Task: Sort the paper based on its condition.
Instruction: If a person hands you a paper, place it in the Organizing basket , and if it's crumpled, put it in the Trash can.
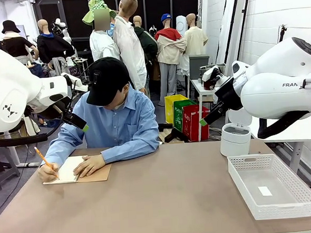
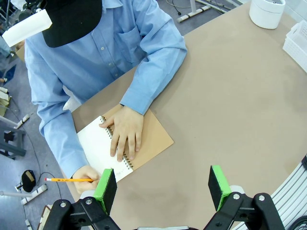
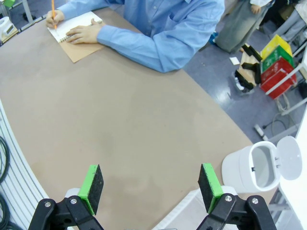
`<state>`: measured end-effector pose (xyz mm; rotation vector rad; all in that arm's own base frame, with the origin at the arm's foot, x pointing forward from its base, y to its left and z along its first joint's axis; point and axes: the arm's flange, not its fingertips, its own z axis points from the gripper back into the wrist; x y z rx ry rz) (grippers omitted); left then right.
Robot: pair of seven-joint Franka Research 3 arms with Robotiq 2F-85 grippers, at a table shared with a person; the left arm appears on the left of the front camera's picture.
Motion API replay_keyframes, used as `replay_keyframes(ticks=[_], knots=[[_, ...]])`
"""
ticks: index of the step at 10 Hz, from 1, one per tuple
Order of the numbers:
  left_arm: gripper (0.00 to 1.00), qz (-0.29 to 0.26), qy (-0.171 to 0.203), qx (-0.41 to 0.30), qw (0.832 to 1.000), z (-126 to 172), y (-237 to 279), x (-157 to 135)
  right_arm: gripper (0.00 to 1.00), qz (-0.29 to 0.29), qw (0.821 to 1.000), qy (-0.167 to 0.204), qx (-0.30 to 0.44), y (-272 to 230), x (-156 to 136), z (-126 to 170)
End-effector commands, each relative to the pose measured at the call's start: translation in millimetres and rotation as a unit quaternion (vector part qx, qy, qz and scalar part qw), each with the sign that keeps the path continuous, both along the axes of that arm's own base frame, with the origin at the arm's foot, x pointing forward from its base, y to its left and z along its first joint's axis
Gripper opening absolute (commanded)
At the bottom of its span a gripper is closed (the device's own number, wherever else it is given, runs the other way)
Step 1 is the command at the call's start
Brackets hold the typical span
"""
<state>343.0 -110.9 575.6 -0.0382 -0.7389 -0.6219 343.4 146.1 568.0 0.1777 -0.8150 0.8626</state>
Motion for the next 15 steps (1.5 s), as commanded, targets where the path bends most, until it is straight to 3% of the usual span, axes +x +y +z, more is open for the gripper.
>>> replay_keyframes(ticks=[1,15], knots=[[1.00,0.000,-0.002,0.000,1.000,1.1,0.5,-0.6,1.00,0.002,1.000,-0.002,-0.004,0.4,-0.5,0.3],[1.00,0.000,-0.002,0.000,1.000,1.1,0.5,-0.6,1.00,0.002,1.000,-0.002,-0.004,0.4,-0.5,0.3]])
